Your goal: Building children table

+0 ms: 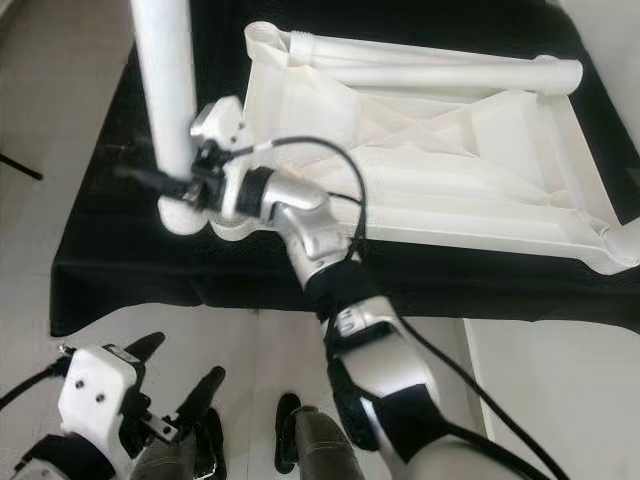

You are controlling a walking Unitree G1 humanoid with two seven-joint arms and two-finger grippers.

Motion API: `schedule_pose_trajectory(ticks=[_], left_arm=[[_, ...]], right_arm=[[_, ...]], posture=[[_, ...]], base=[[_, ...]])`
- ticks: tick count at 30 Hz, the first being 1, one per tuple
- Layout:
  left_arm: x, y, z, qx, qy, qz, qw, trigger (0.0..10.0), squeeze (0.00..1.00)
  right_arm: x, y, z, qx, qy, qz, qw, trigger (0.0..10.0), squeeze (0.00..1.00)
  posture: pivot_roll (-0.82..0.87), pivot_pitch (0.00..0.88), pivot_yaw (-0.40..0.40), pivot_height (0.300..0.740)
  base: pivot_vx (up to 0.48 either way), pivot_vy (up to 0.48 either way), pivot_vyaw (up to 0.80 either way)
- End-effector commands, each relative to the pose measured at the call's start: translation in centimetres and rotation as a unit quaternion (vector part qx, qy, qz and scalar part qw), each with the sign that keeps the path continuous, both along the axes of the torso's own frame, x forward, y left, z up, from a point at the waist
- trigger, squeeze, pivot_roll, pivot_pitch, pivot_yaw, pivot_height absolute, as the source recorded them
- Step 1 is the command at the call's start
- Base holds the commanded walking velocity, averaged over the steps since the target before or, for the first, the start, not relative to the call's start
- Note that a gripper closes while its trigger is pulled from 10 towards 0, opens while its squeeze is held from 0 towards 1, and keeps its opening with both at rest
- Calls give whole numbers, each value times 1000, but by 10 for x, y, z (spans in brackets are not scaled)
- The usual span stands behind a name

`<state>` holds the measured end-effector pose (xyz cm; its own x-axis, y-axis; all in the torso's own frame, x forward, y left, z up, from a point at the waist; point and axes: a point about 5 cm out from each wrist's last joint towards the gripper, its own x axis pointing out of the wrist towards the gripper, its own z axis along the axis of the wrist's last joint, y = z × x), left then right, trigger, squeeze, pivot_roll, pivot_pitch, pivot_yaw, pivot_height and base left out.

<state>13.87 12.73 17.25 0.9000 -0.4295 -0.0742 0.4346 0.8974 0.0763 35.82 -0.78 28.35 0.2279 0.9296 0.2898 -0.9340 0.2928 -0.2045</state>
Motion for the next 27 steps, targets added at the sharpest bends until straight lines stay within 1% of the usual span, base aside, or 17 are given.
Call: schedule_pose_trajectory(ticks=[1, 6, 9, 10, 11, 14, 16, 17, 19, 21, 22, 27], left_arm=[[-5, -2, -2, 4, 2, -4, 1000, 10000, 0], [-6, -6, -2, 1, -5, -6, 1000, 10000, 0], [-6, -8, -2, 0, -12, -6, 1000, 10000, 0], [-6, -8, -2, 0, -12, -6, 1000, 10000, 0], [-6, -8, -2, 0, -14, -6, 1000, 10000, 0], [-6, -8, -2, 0, -17, -5, 1000, 10000, 0], [-6, -9, -2, -1, -22, -5, 1000, 10000, 0], [-6, -9, -2, -1, -22, -5, 1000, 10000, 0], [-6, -9, -3, -2, -25, -5, 1000, 10000, 0], [-6, -9, -3, -2, -25, -5, 1000, 10000, 0], [-7, -9, -3, -2, -25, -5, 1000, 10000, 0], [-9, -8, -6, -4, -25, -6, 1000, 10000, 0]], right_arm=[[-4, 3, 8, 25, 3, 21, 999, 10000, 0], [-7, 3, 12, 40, 1, 44, 998, 10000, 0], [-12, 2, 8, 15, -14, 73, 997, 10000, 0], [-12, 2, 8, 15, -14, 73, 997, 10000, 0], [-13, 2, 5, 0, -21, 80, 997, 10000, 0], [-15, 2, 3, -13, -25, 84, 996, 10000, 0], [-14, 2, -6, -50, -35, 76, 995, 10000, 0], [-14, 2, -6, -50, -35, 76, 995, 10000, 0], [-7, 2, -15, -87, -31, 35, 995, 10000, 0], [-7, 2, -15, -87, -31, 35, 995, 10000, 0], [-4, 2, -17, -97, -27, 18, 995, 10000, 0], [1, 0, -20, -114, -19, -6, 993, 10000, 0]], posture=[[-150, 394, -122, 740], [-142, 398, -122, 740], [-143, 400, -119, 740], [-143, 400, -119, 740], [-146, 401, -119, 740], [-146, 401, -119, 740], [-149, 400, -118, 740], [-149, 400, -118, 740], [-148, 390, -118, 740], [-148, 390, -118, 740], [-149, 388, -118, 740], [-152, 370, -122, 740]], base=[[0, 0, 0], [0, 0, 0], [0, 0, 0], [0, 0, 0], [0, 0, 0], [0, 0, 0], [0, 0, 0], [0, 0, 0], [0, 0, 0], [0, 0, 0], [0, 0, 0], [0, 0, 0]])
